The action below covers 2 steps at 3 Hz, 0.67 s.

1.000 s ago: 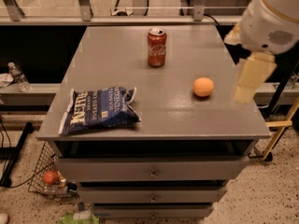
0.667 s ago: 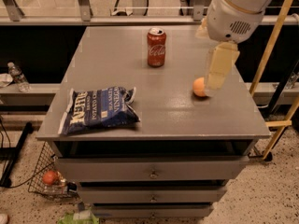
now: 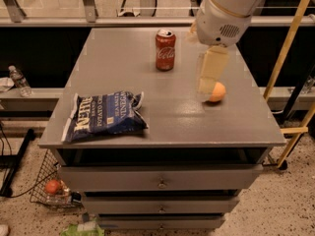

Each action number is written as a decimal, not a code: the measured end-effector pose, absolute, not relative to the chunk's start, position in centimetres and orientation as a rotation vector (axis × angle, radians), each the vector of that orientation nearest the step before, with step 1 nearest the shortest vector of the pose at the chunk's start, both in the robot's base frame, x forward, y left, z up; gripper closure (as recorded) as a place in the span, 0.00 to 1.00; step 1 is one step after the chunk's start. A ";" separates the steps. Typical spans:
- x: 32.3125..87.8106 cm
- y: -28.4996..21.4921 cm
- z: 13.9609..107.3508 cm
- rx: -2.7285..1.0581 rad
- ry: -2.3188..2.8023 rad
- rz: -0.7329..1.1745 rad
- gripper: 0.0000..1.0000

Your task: Pick blue chip bag

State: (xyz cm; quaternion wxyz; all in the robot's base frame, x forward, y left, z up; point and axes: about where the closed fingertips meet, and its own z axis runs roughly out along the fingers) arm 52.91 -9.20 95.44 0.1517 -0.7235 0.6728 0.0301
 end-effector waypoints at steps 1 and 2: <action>52.9 -4.3 95.5 -2.178 1.816 0.123 0.00; 52.7 0.3 93.9 -2.296 1.738 0.142 0.00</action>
Offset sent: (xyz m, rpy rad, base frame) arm -0.0121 0.1454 -0.0436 -0.0993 0.1086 0.3318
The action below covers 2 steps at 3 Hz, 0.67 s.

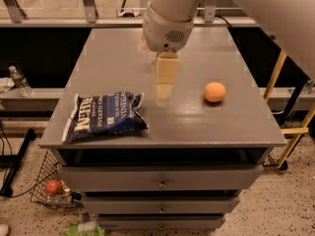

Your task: Pick blue chip bag

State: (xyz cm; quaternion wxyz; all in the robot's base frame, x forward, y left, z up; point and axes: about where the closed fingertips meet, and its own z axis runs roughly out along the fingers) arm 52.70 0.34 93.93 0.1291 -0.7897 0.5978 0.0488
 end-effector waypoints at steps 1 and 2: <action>53.2 3.7 91.3 -2.398 1.695 0.170 0.00; 54.1 5.9 89.2 -2.465 1.662 0.191 0.00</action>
Offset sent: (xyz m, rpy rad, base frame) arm 0.0171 0.0745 -0.0760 -0.1257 0.1380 0.1869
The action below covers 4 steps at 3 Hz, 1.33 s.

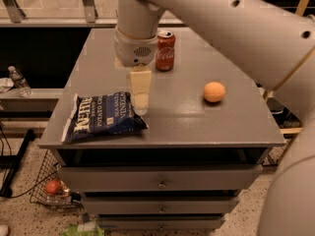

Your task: Pick blue chip bag

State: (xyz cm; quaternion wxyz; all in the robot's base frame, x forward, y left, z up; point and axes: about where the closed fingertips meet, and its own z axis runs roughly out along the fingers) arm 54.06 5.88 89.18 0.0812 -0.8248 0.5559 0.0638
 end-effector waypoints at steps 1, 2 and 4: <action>54.7 6.9 87.4 -2.497 1.659 0.213 0.00; 54.8 7.3 85.8 -2.516 1.666 0.245 0.18; 55.1 7.0 85.5 -2.511 1.650 0.270 0.73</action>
Offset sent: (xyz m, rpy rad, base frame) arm 0.0000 0.0096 -0.0507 -0.0601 0.1168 0.0349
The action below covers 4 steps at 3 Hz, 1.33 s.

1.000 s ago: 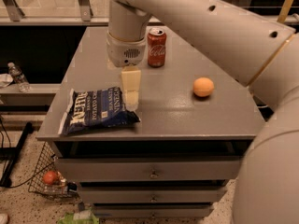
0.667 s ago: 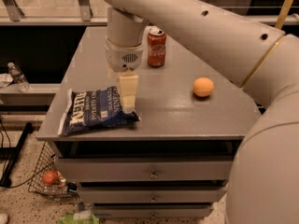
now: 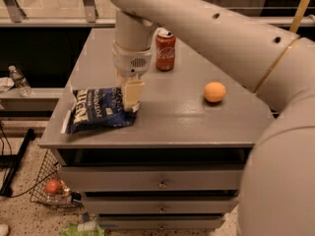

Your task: Pick blue chip bag

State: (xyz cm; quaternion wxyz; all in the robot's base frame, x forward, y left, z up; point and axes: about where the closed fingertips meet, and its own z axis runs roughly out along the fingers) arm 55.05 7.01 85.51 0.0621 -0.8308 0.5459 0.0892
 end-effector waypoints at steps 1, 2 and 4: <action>55.5 5.4 88.8 -2.436 1.634 0.212 0.95; 55.9 2.5 94.6 -2.310 1.600 0.103 1.00; 55.3 0.4 100.5 -2.239 1.524 0.035 1.00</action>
Offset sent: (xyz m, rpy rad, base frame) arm 0.0073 -0.0924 0.1754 0.1847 -0.3481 -0.1333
